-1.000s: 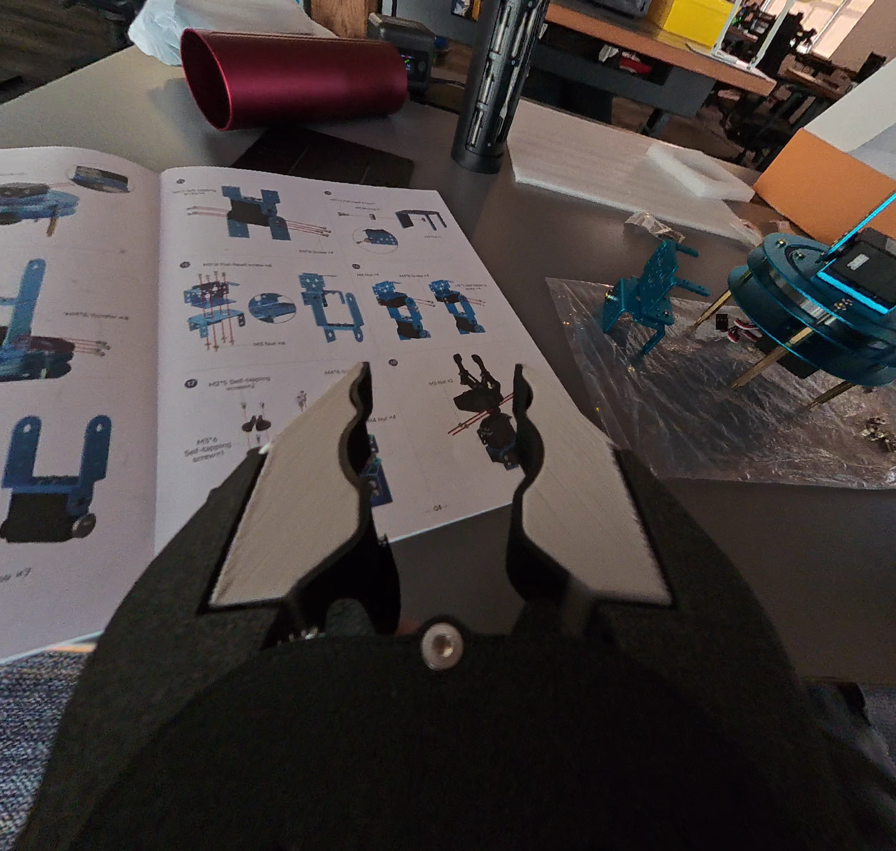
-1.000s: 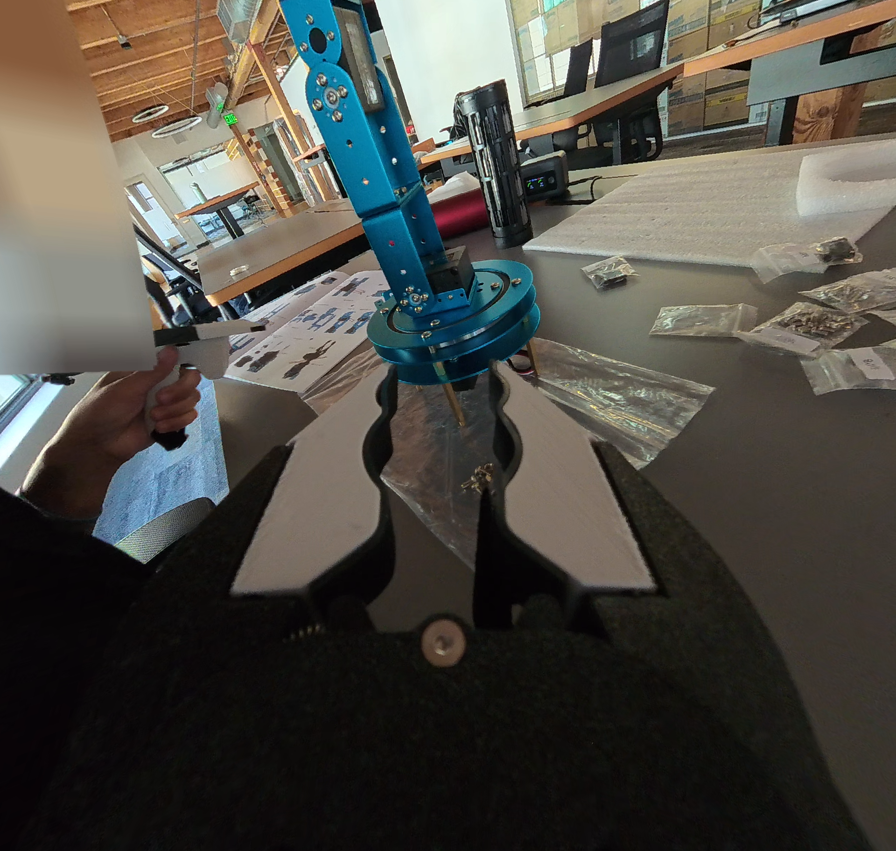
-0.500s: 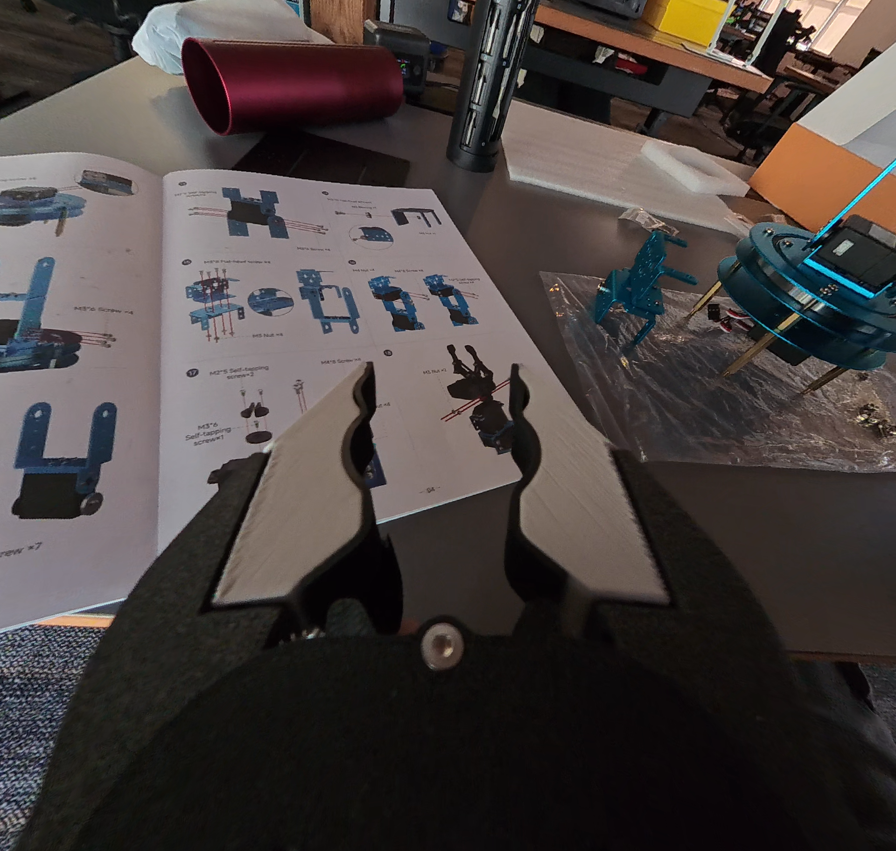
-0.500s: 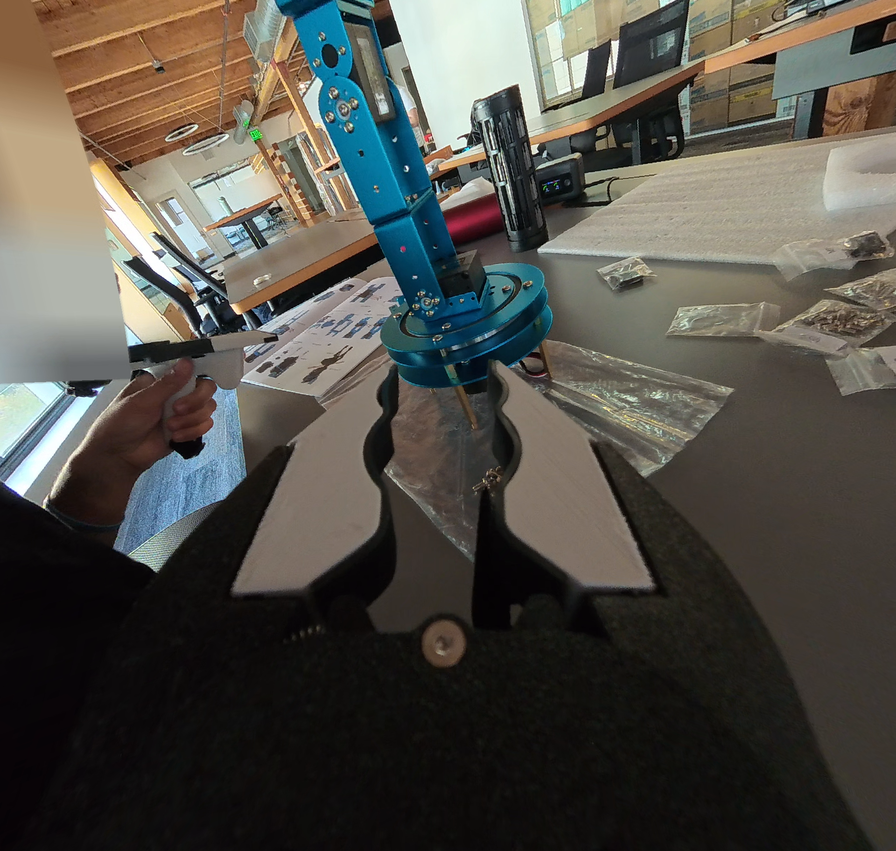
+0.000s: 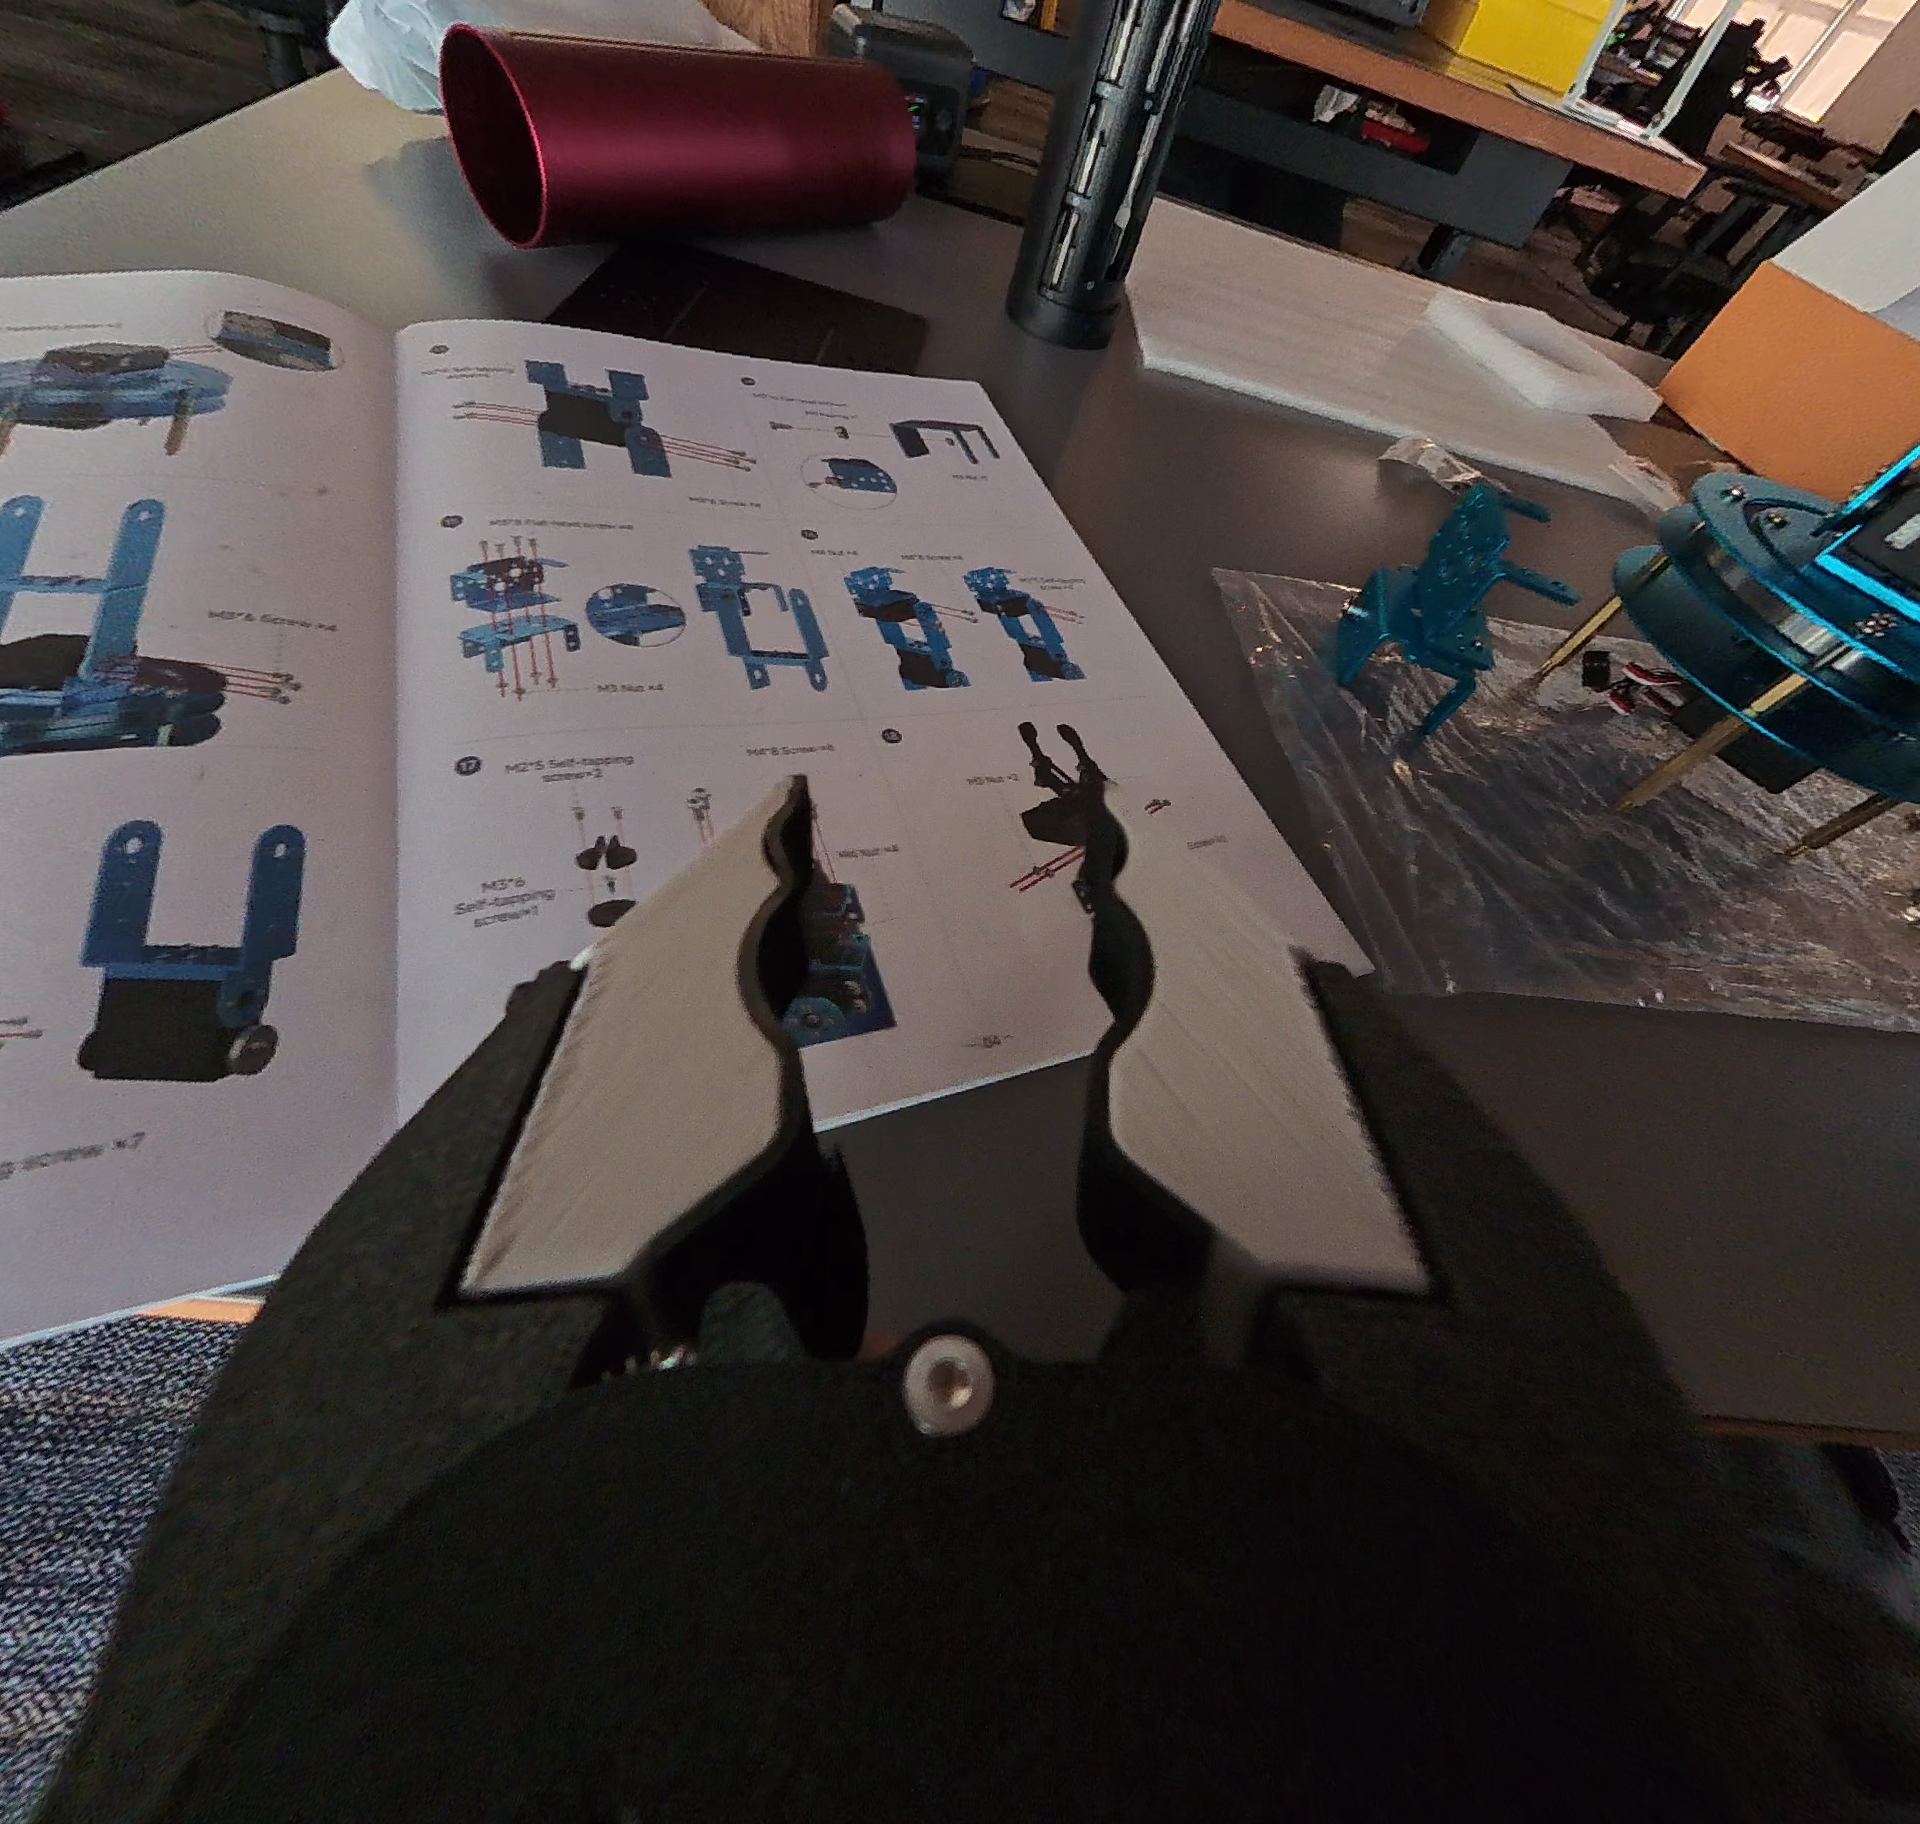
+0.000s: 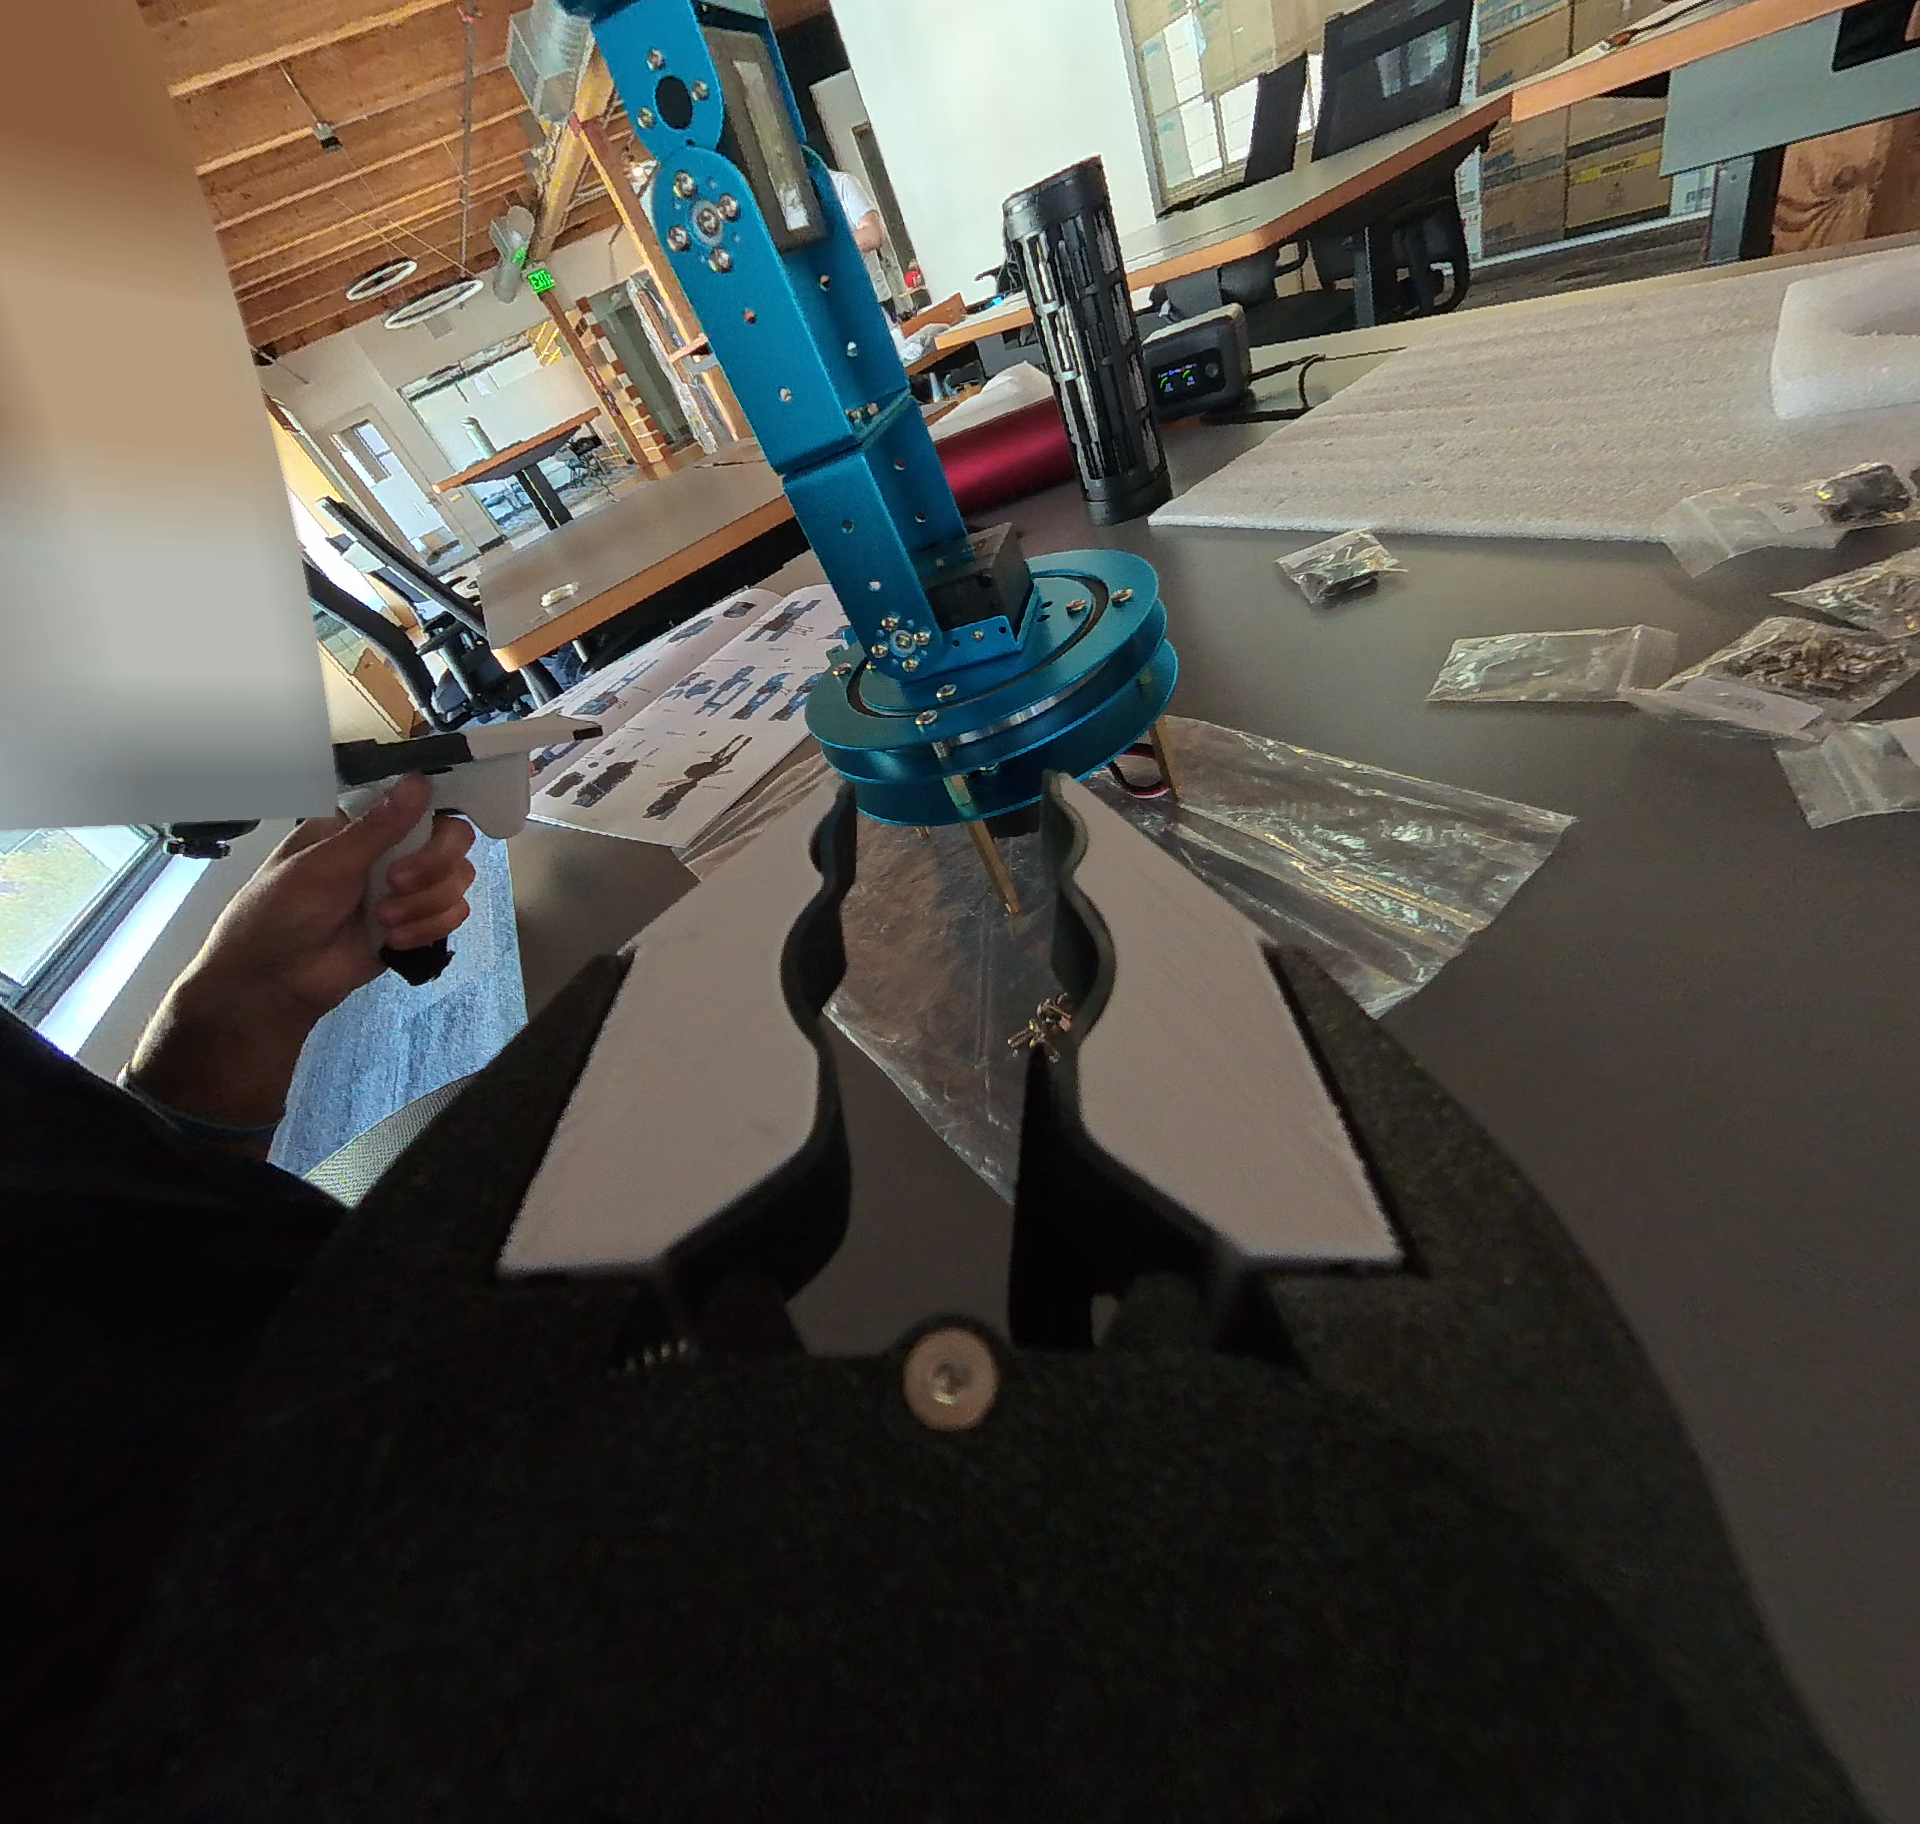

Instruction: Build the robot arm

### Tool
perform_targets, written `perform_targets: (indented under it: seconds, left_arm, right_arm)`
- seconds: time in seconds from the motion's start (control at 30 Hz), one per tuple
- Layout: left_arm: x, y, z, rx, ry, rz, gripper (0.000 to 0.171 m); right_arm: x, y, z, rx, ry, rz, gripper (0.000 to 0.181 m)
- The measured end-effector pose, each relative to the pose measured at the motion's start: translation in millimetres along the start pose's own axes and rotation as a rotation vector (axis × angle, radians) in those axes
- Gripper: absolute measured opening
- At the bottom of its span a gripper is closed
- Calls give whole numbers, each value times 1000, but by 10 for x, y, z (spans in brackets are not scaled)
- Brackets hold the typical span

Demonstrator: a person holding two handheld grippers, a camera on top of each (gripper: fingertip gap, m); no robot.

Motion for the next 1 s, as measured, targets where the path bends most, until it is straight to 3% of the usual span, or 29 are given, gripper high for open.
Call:
perform_targets:
  seconds: [0.23,0.4,0.57,0.73,1.0]
  left_arm:
    - [177,-106,-79,-2,16,-42,52]
    - [740,-422,-258,-31,112,-242,53]
    - [1159,-725,-331,-58,3,-311,53]
    - [1239,-829,-361,-95,-60,-299,53]
    - [1275,-857,-371,-93,8,-359,52]
  right_arm:
    - [-11,5,-3,1,11,-2,34]
    - [-15,6,-4,1,16,-3,34]
    - [-10,34,9,15,22,-16,33]
    - [-12,42,13,18,15,-11,33]
    - [-16,50,19,22,14,-7,33]
Point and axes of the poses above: each gripper's, where its closed fingertips meet, y out along the fingers, z out of its underside, x = y × z across the jaws, the point moved 1 cm from there along -y, back along the fingers, and after that the axes turned 6 degrees about z, right-handed, at the moved point
